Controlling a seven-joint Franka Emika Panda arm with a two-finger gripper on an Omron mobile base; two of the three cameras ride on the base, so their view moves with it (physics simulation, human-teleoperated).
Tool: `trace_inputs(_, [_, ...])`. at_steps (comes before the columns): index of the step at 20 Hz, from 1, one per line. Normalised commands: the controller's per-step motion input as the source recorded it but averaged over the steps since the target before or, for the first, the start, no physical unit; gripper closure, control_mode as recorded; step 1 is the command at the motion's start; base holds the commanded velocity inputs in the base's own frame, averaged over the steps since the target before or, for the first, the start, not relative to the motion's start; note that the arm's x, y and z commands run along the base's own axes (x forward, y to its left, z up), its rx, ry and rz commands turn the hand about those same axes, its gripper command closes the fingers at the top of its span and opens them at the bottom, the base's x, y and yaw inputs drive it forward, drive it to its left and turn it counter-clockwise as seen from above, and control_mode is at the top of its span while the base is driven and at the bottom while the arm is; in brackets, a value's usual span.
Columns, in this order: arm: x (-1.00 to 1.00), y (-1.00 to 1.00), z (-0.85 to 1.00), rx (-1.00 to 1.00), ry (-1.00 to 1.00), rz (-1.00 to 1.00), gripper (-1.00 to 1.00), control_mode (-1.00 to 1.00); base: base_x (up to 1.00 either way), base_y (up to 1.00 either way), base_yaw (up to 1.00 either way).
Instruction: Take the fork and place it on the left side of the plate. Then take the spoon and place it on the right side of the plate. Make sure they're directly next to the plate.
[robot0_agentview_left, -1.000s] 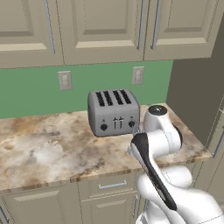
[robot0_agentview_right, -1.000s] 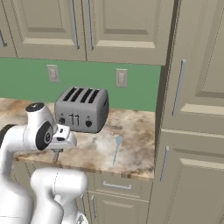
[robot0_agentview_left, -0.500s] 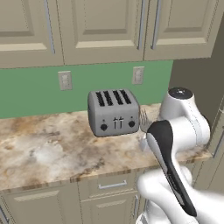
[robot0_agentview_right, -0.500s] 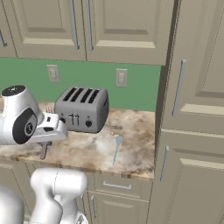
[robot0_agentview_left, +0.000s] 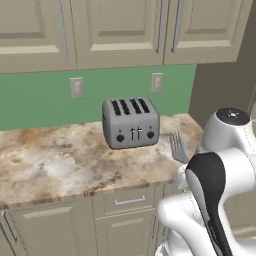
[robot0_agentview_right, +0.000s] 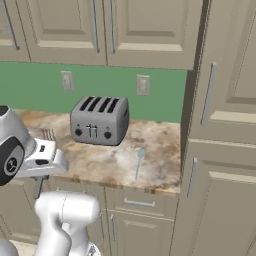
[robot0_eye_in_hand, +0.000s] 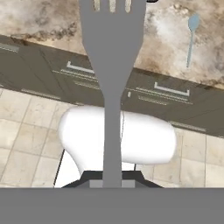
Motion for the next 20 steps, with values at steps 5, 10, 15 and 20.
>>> trace_inputs(5, [0.00, 0.00, 0.00, 0.00, 0.00, 0.00, 1.00, 1.00, -0.84, 1.00, -0.03])
trace_inputs(10, [0.00, 0.00, 0.00, 0.00, 0.00, 0.00, 1.00, 1.00, -0.71, 1.00, -0.06])
trace_inputs(15, [0.00, 0.00, 0.00, 0.00, 0.00, 0.00, 1.00, 1.00, -0.62, 1.00, -0.09])
trace_inputs(20, [0.00, 0.00, 0.00, 0.00, 0.00, 0.00, 1.00, 1.00, -0.59, 1.00, -0.10])
